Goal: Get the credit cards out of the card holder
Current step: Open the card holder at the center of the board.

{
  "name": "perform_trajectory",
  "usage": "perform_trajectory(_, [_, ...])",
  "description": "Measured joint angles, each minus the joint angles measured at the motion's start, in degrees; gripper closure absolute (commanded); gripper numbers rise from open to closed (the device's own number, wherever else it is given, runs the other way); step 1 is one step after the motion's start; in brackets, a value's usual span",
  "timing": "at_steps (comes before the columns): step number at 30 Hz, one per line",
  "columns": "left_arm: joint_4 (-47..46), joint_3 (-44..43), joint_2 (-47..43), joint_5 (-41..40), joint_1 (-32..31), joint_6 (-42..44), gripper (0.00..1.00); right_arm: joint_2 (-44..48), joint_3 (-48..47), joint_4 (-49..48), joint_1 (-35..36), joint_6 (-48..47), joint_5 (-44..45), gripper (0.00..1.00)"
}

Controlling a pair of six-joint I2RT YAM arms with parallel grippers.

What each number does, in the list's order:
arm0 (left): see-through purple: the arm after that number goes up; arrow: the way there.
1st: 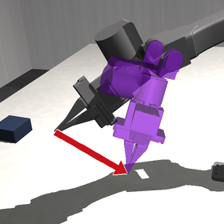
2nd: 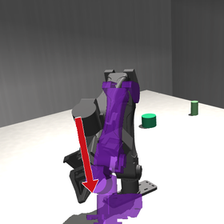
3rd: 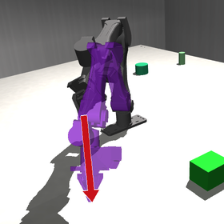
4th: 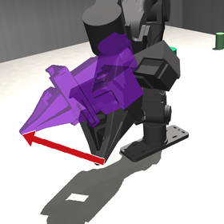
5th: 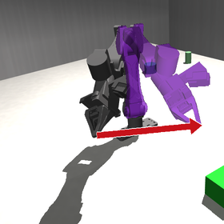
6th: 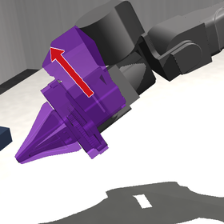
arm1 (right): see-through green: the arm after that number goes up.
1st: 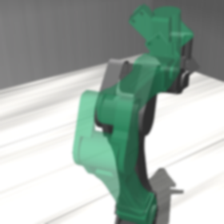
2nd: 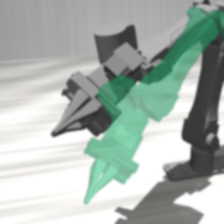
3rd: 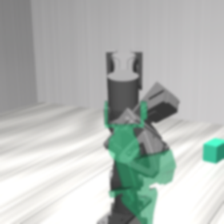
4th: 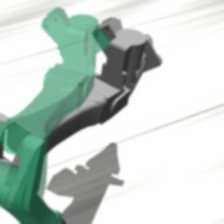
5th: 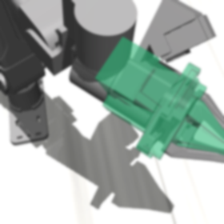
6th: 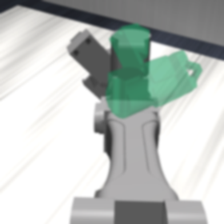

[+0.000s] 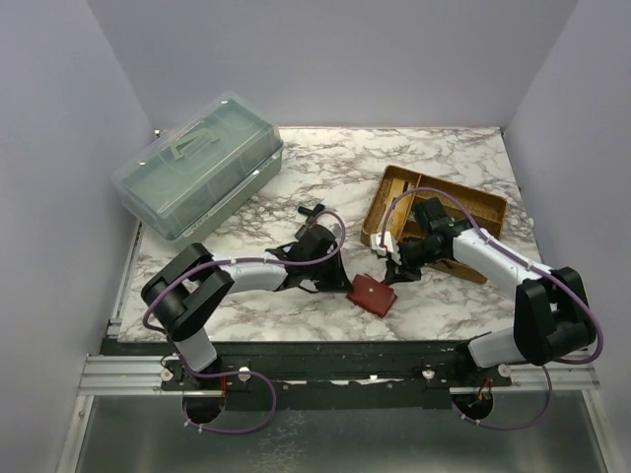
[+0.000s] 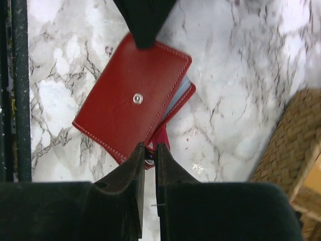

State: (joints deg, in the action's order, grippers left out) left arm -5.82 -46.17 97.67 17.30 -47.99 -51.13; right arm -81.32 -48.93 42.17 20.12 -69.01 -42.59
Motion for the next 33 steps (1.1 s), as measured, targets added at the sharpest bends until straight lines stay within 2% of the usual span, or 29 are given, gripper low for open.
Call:
perform_trajectory(2, [1.16,0.33,-1.99,-1.42,0.02,0.46,0.87,0.0,0.61,-0.92,-0.83,3.61,0.39,0.98])
perform_trajectory(8, [2.1,2.12,-11.34,-7.34,0.17,0.81,0.49,-0.02,0.07,0.15,-1.14,13.84,-4.94,0.99])
perform_trajectory(16, [-0.35,12.66,-27.32,-15.76,2.25,-4.96,0.19,-0.11,-9.35,3.43,-1.11,22.58,-18.27,1.0])
perform_trajectory(21, [-4.37,22.99,-37.75,-18.1,5.09,-11.89,0.17,-0.44,-11.87,3.74,-0.13,25.59,-25.09,1.0])
perform_trajectory(27, [-7.04,31.17,-48.04,-19.28,6.58,-18.75,0.21,-4.33,-11.91,2.08,2.38,32.09,-27.58,1.0])
perform_trajectory(30, [-8.15,31.43,-48.35,-19.21,6.67,-20.55,0.22,-4.11,-11.39,-1.84,2.27,38.12,-23.43,1.0])
perform_trajectory(33, [-9.11,31.39,-46.21,-18.38,6.69,-21.33,0.23,-3.23,-9.53,-6.12,1.55,43.69,-14.03,1.0])
